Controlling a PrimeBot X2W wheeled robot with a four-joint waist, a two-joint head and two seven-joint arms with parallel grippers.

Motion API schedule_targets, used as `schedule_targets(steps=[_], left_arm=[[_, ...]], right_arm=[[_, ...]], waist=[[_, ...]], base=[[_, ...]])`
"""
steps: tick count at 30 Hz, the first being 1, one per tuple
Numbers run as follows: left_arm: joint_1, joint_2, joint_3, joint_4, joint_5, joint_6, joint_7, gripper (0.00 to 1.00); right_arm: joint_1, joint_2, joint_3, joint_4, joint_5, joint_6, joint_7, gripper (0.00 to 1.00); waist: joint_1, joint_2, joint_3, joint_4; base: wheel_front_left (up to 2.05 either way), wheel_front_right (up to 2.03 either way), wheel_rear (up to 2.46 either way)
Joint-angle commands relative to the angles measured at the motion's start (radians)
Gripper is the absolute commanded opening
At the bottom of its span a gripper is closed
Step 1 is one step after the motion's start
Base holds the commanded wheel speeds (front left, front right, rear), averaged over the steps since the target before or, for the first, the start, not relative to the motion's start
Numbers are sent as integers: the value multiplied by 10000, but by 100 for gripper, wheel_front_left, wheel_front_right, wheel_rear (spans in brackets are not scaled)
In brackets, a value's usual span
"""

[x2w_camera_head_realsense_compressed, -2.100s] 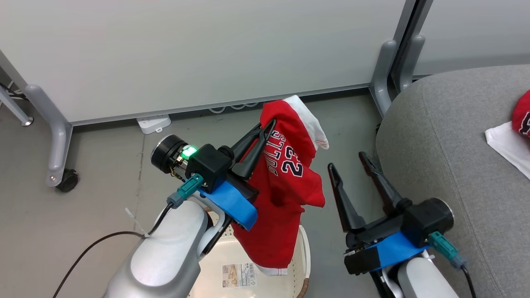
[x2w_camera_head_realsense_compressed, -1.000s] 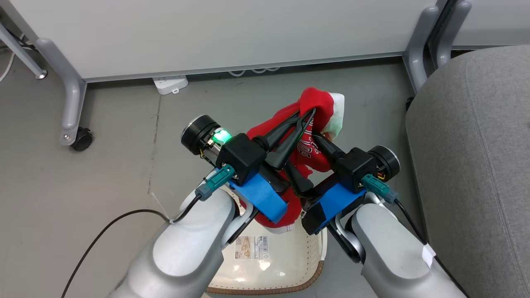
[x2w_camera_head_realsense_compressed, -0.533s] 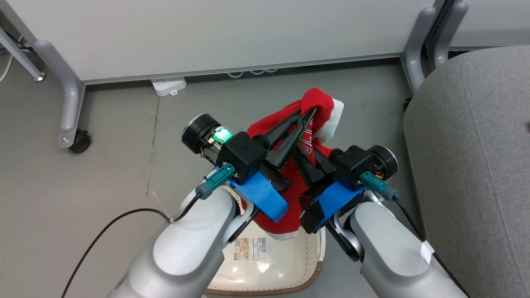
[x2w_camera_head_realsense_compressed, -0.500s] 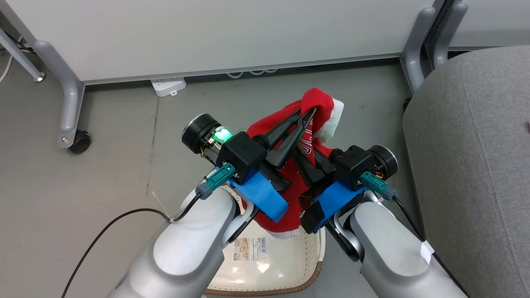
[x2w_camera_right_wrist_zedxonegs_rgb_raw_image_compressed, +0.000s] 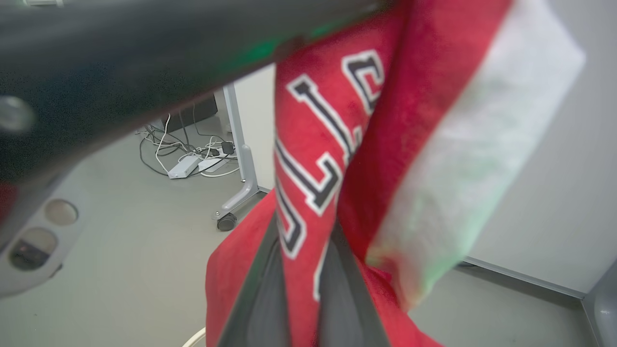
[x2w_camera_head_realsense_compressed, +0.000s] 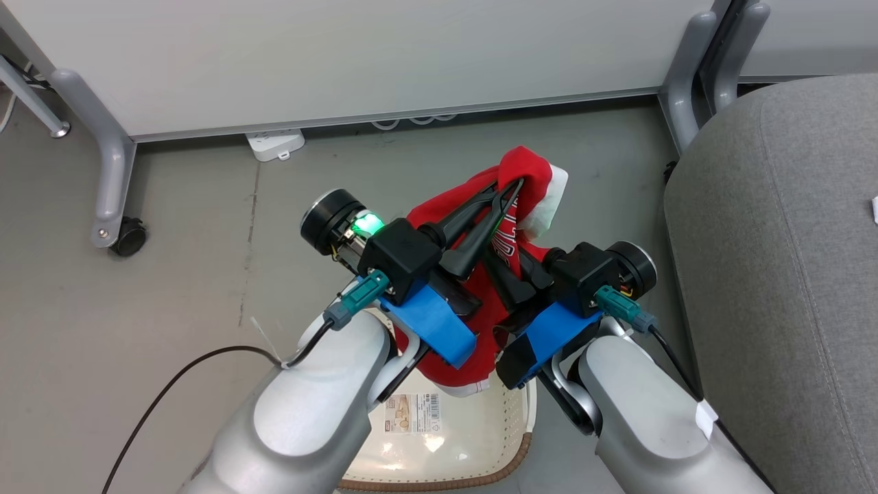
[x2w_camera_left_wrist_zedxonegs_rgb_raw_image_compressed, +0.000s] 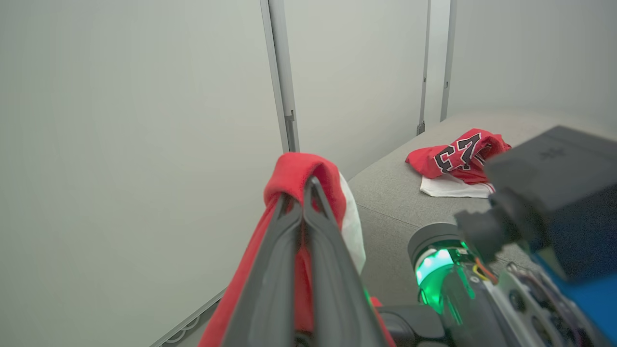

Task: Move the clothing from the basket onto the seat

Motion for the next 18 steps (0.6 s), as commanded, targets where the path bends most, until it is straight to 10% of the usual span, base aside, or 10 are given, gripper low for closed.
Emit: schedule_targets(steps=[1,2,18], left_arm=[[-32,10,85,15,59,-17,-33,72],[-57,9,108,-13,104,-17,-33,100],[-47,16,342,-100,366,-17,-32,100]], right_arm=[[-130,25,15,8,-3,-7,-2,0],[-146,25,7,12,-3,-7,-2,0],[-254,23,-162,-65,127,-7,-2,0]], waist=[[0,-1,16,-4],[0,-1,26,-6],[0,-1,238,-300]], base=[[0,0,0],[0,0,0],[0,0,0]])
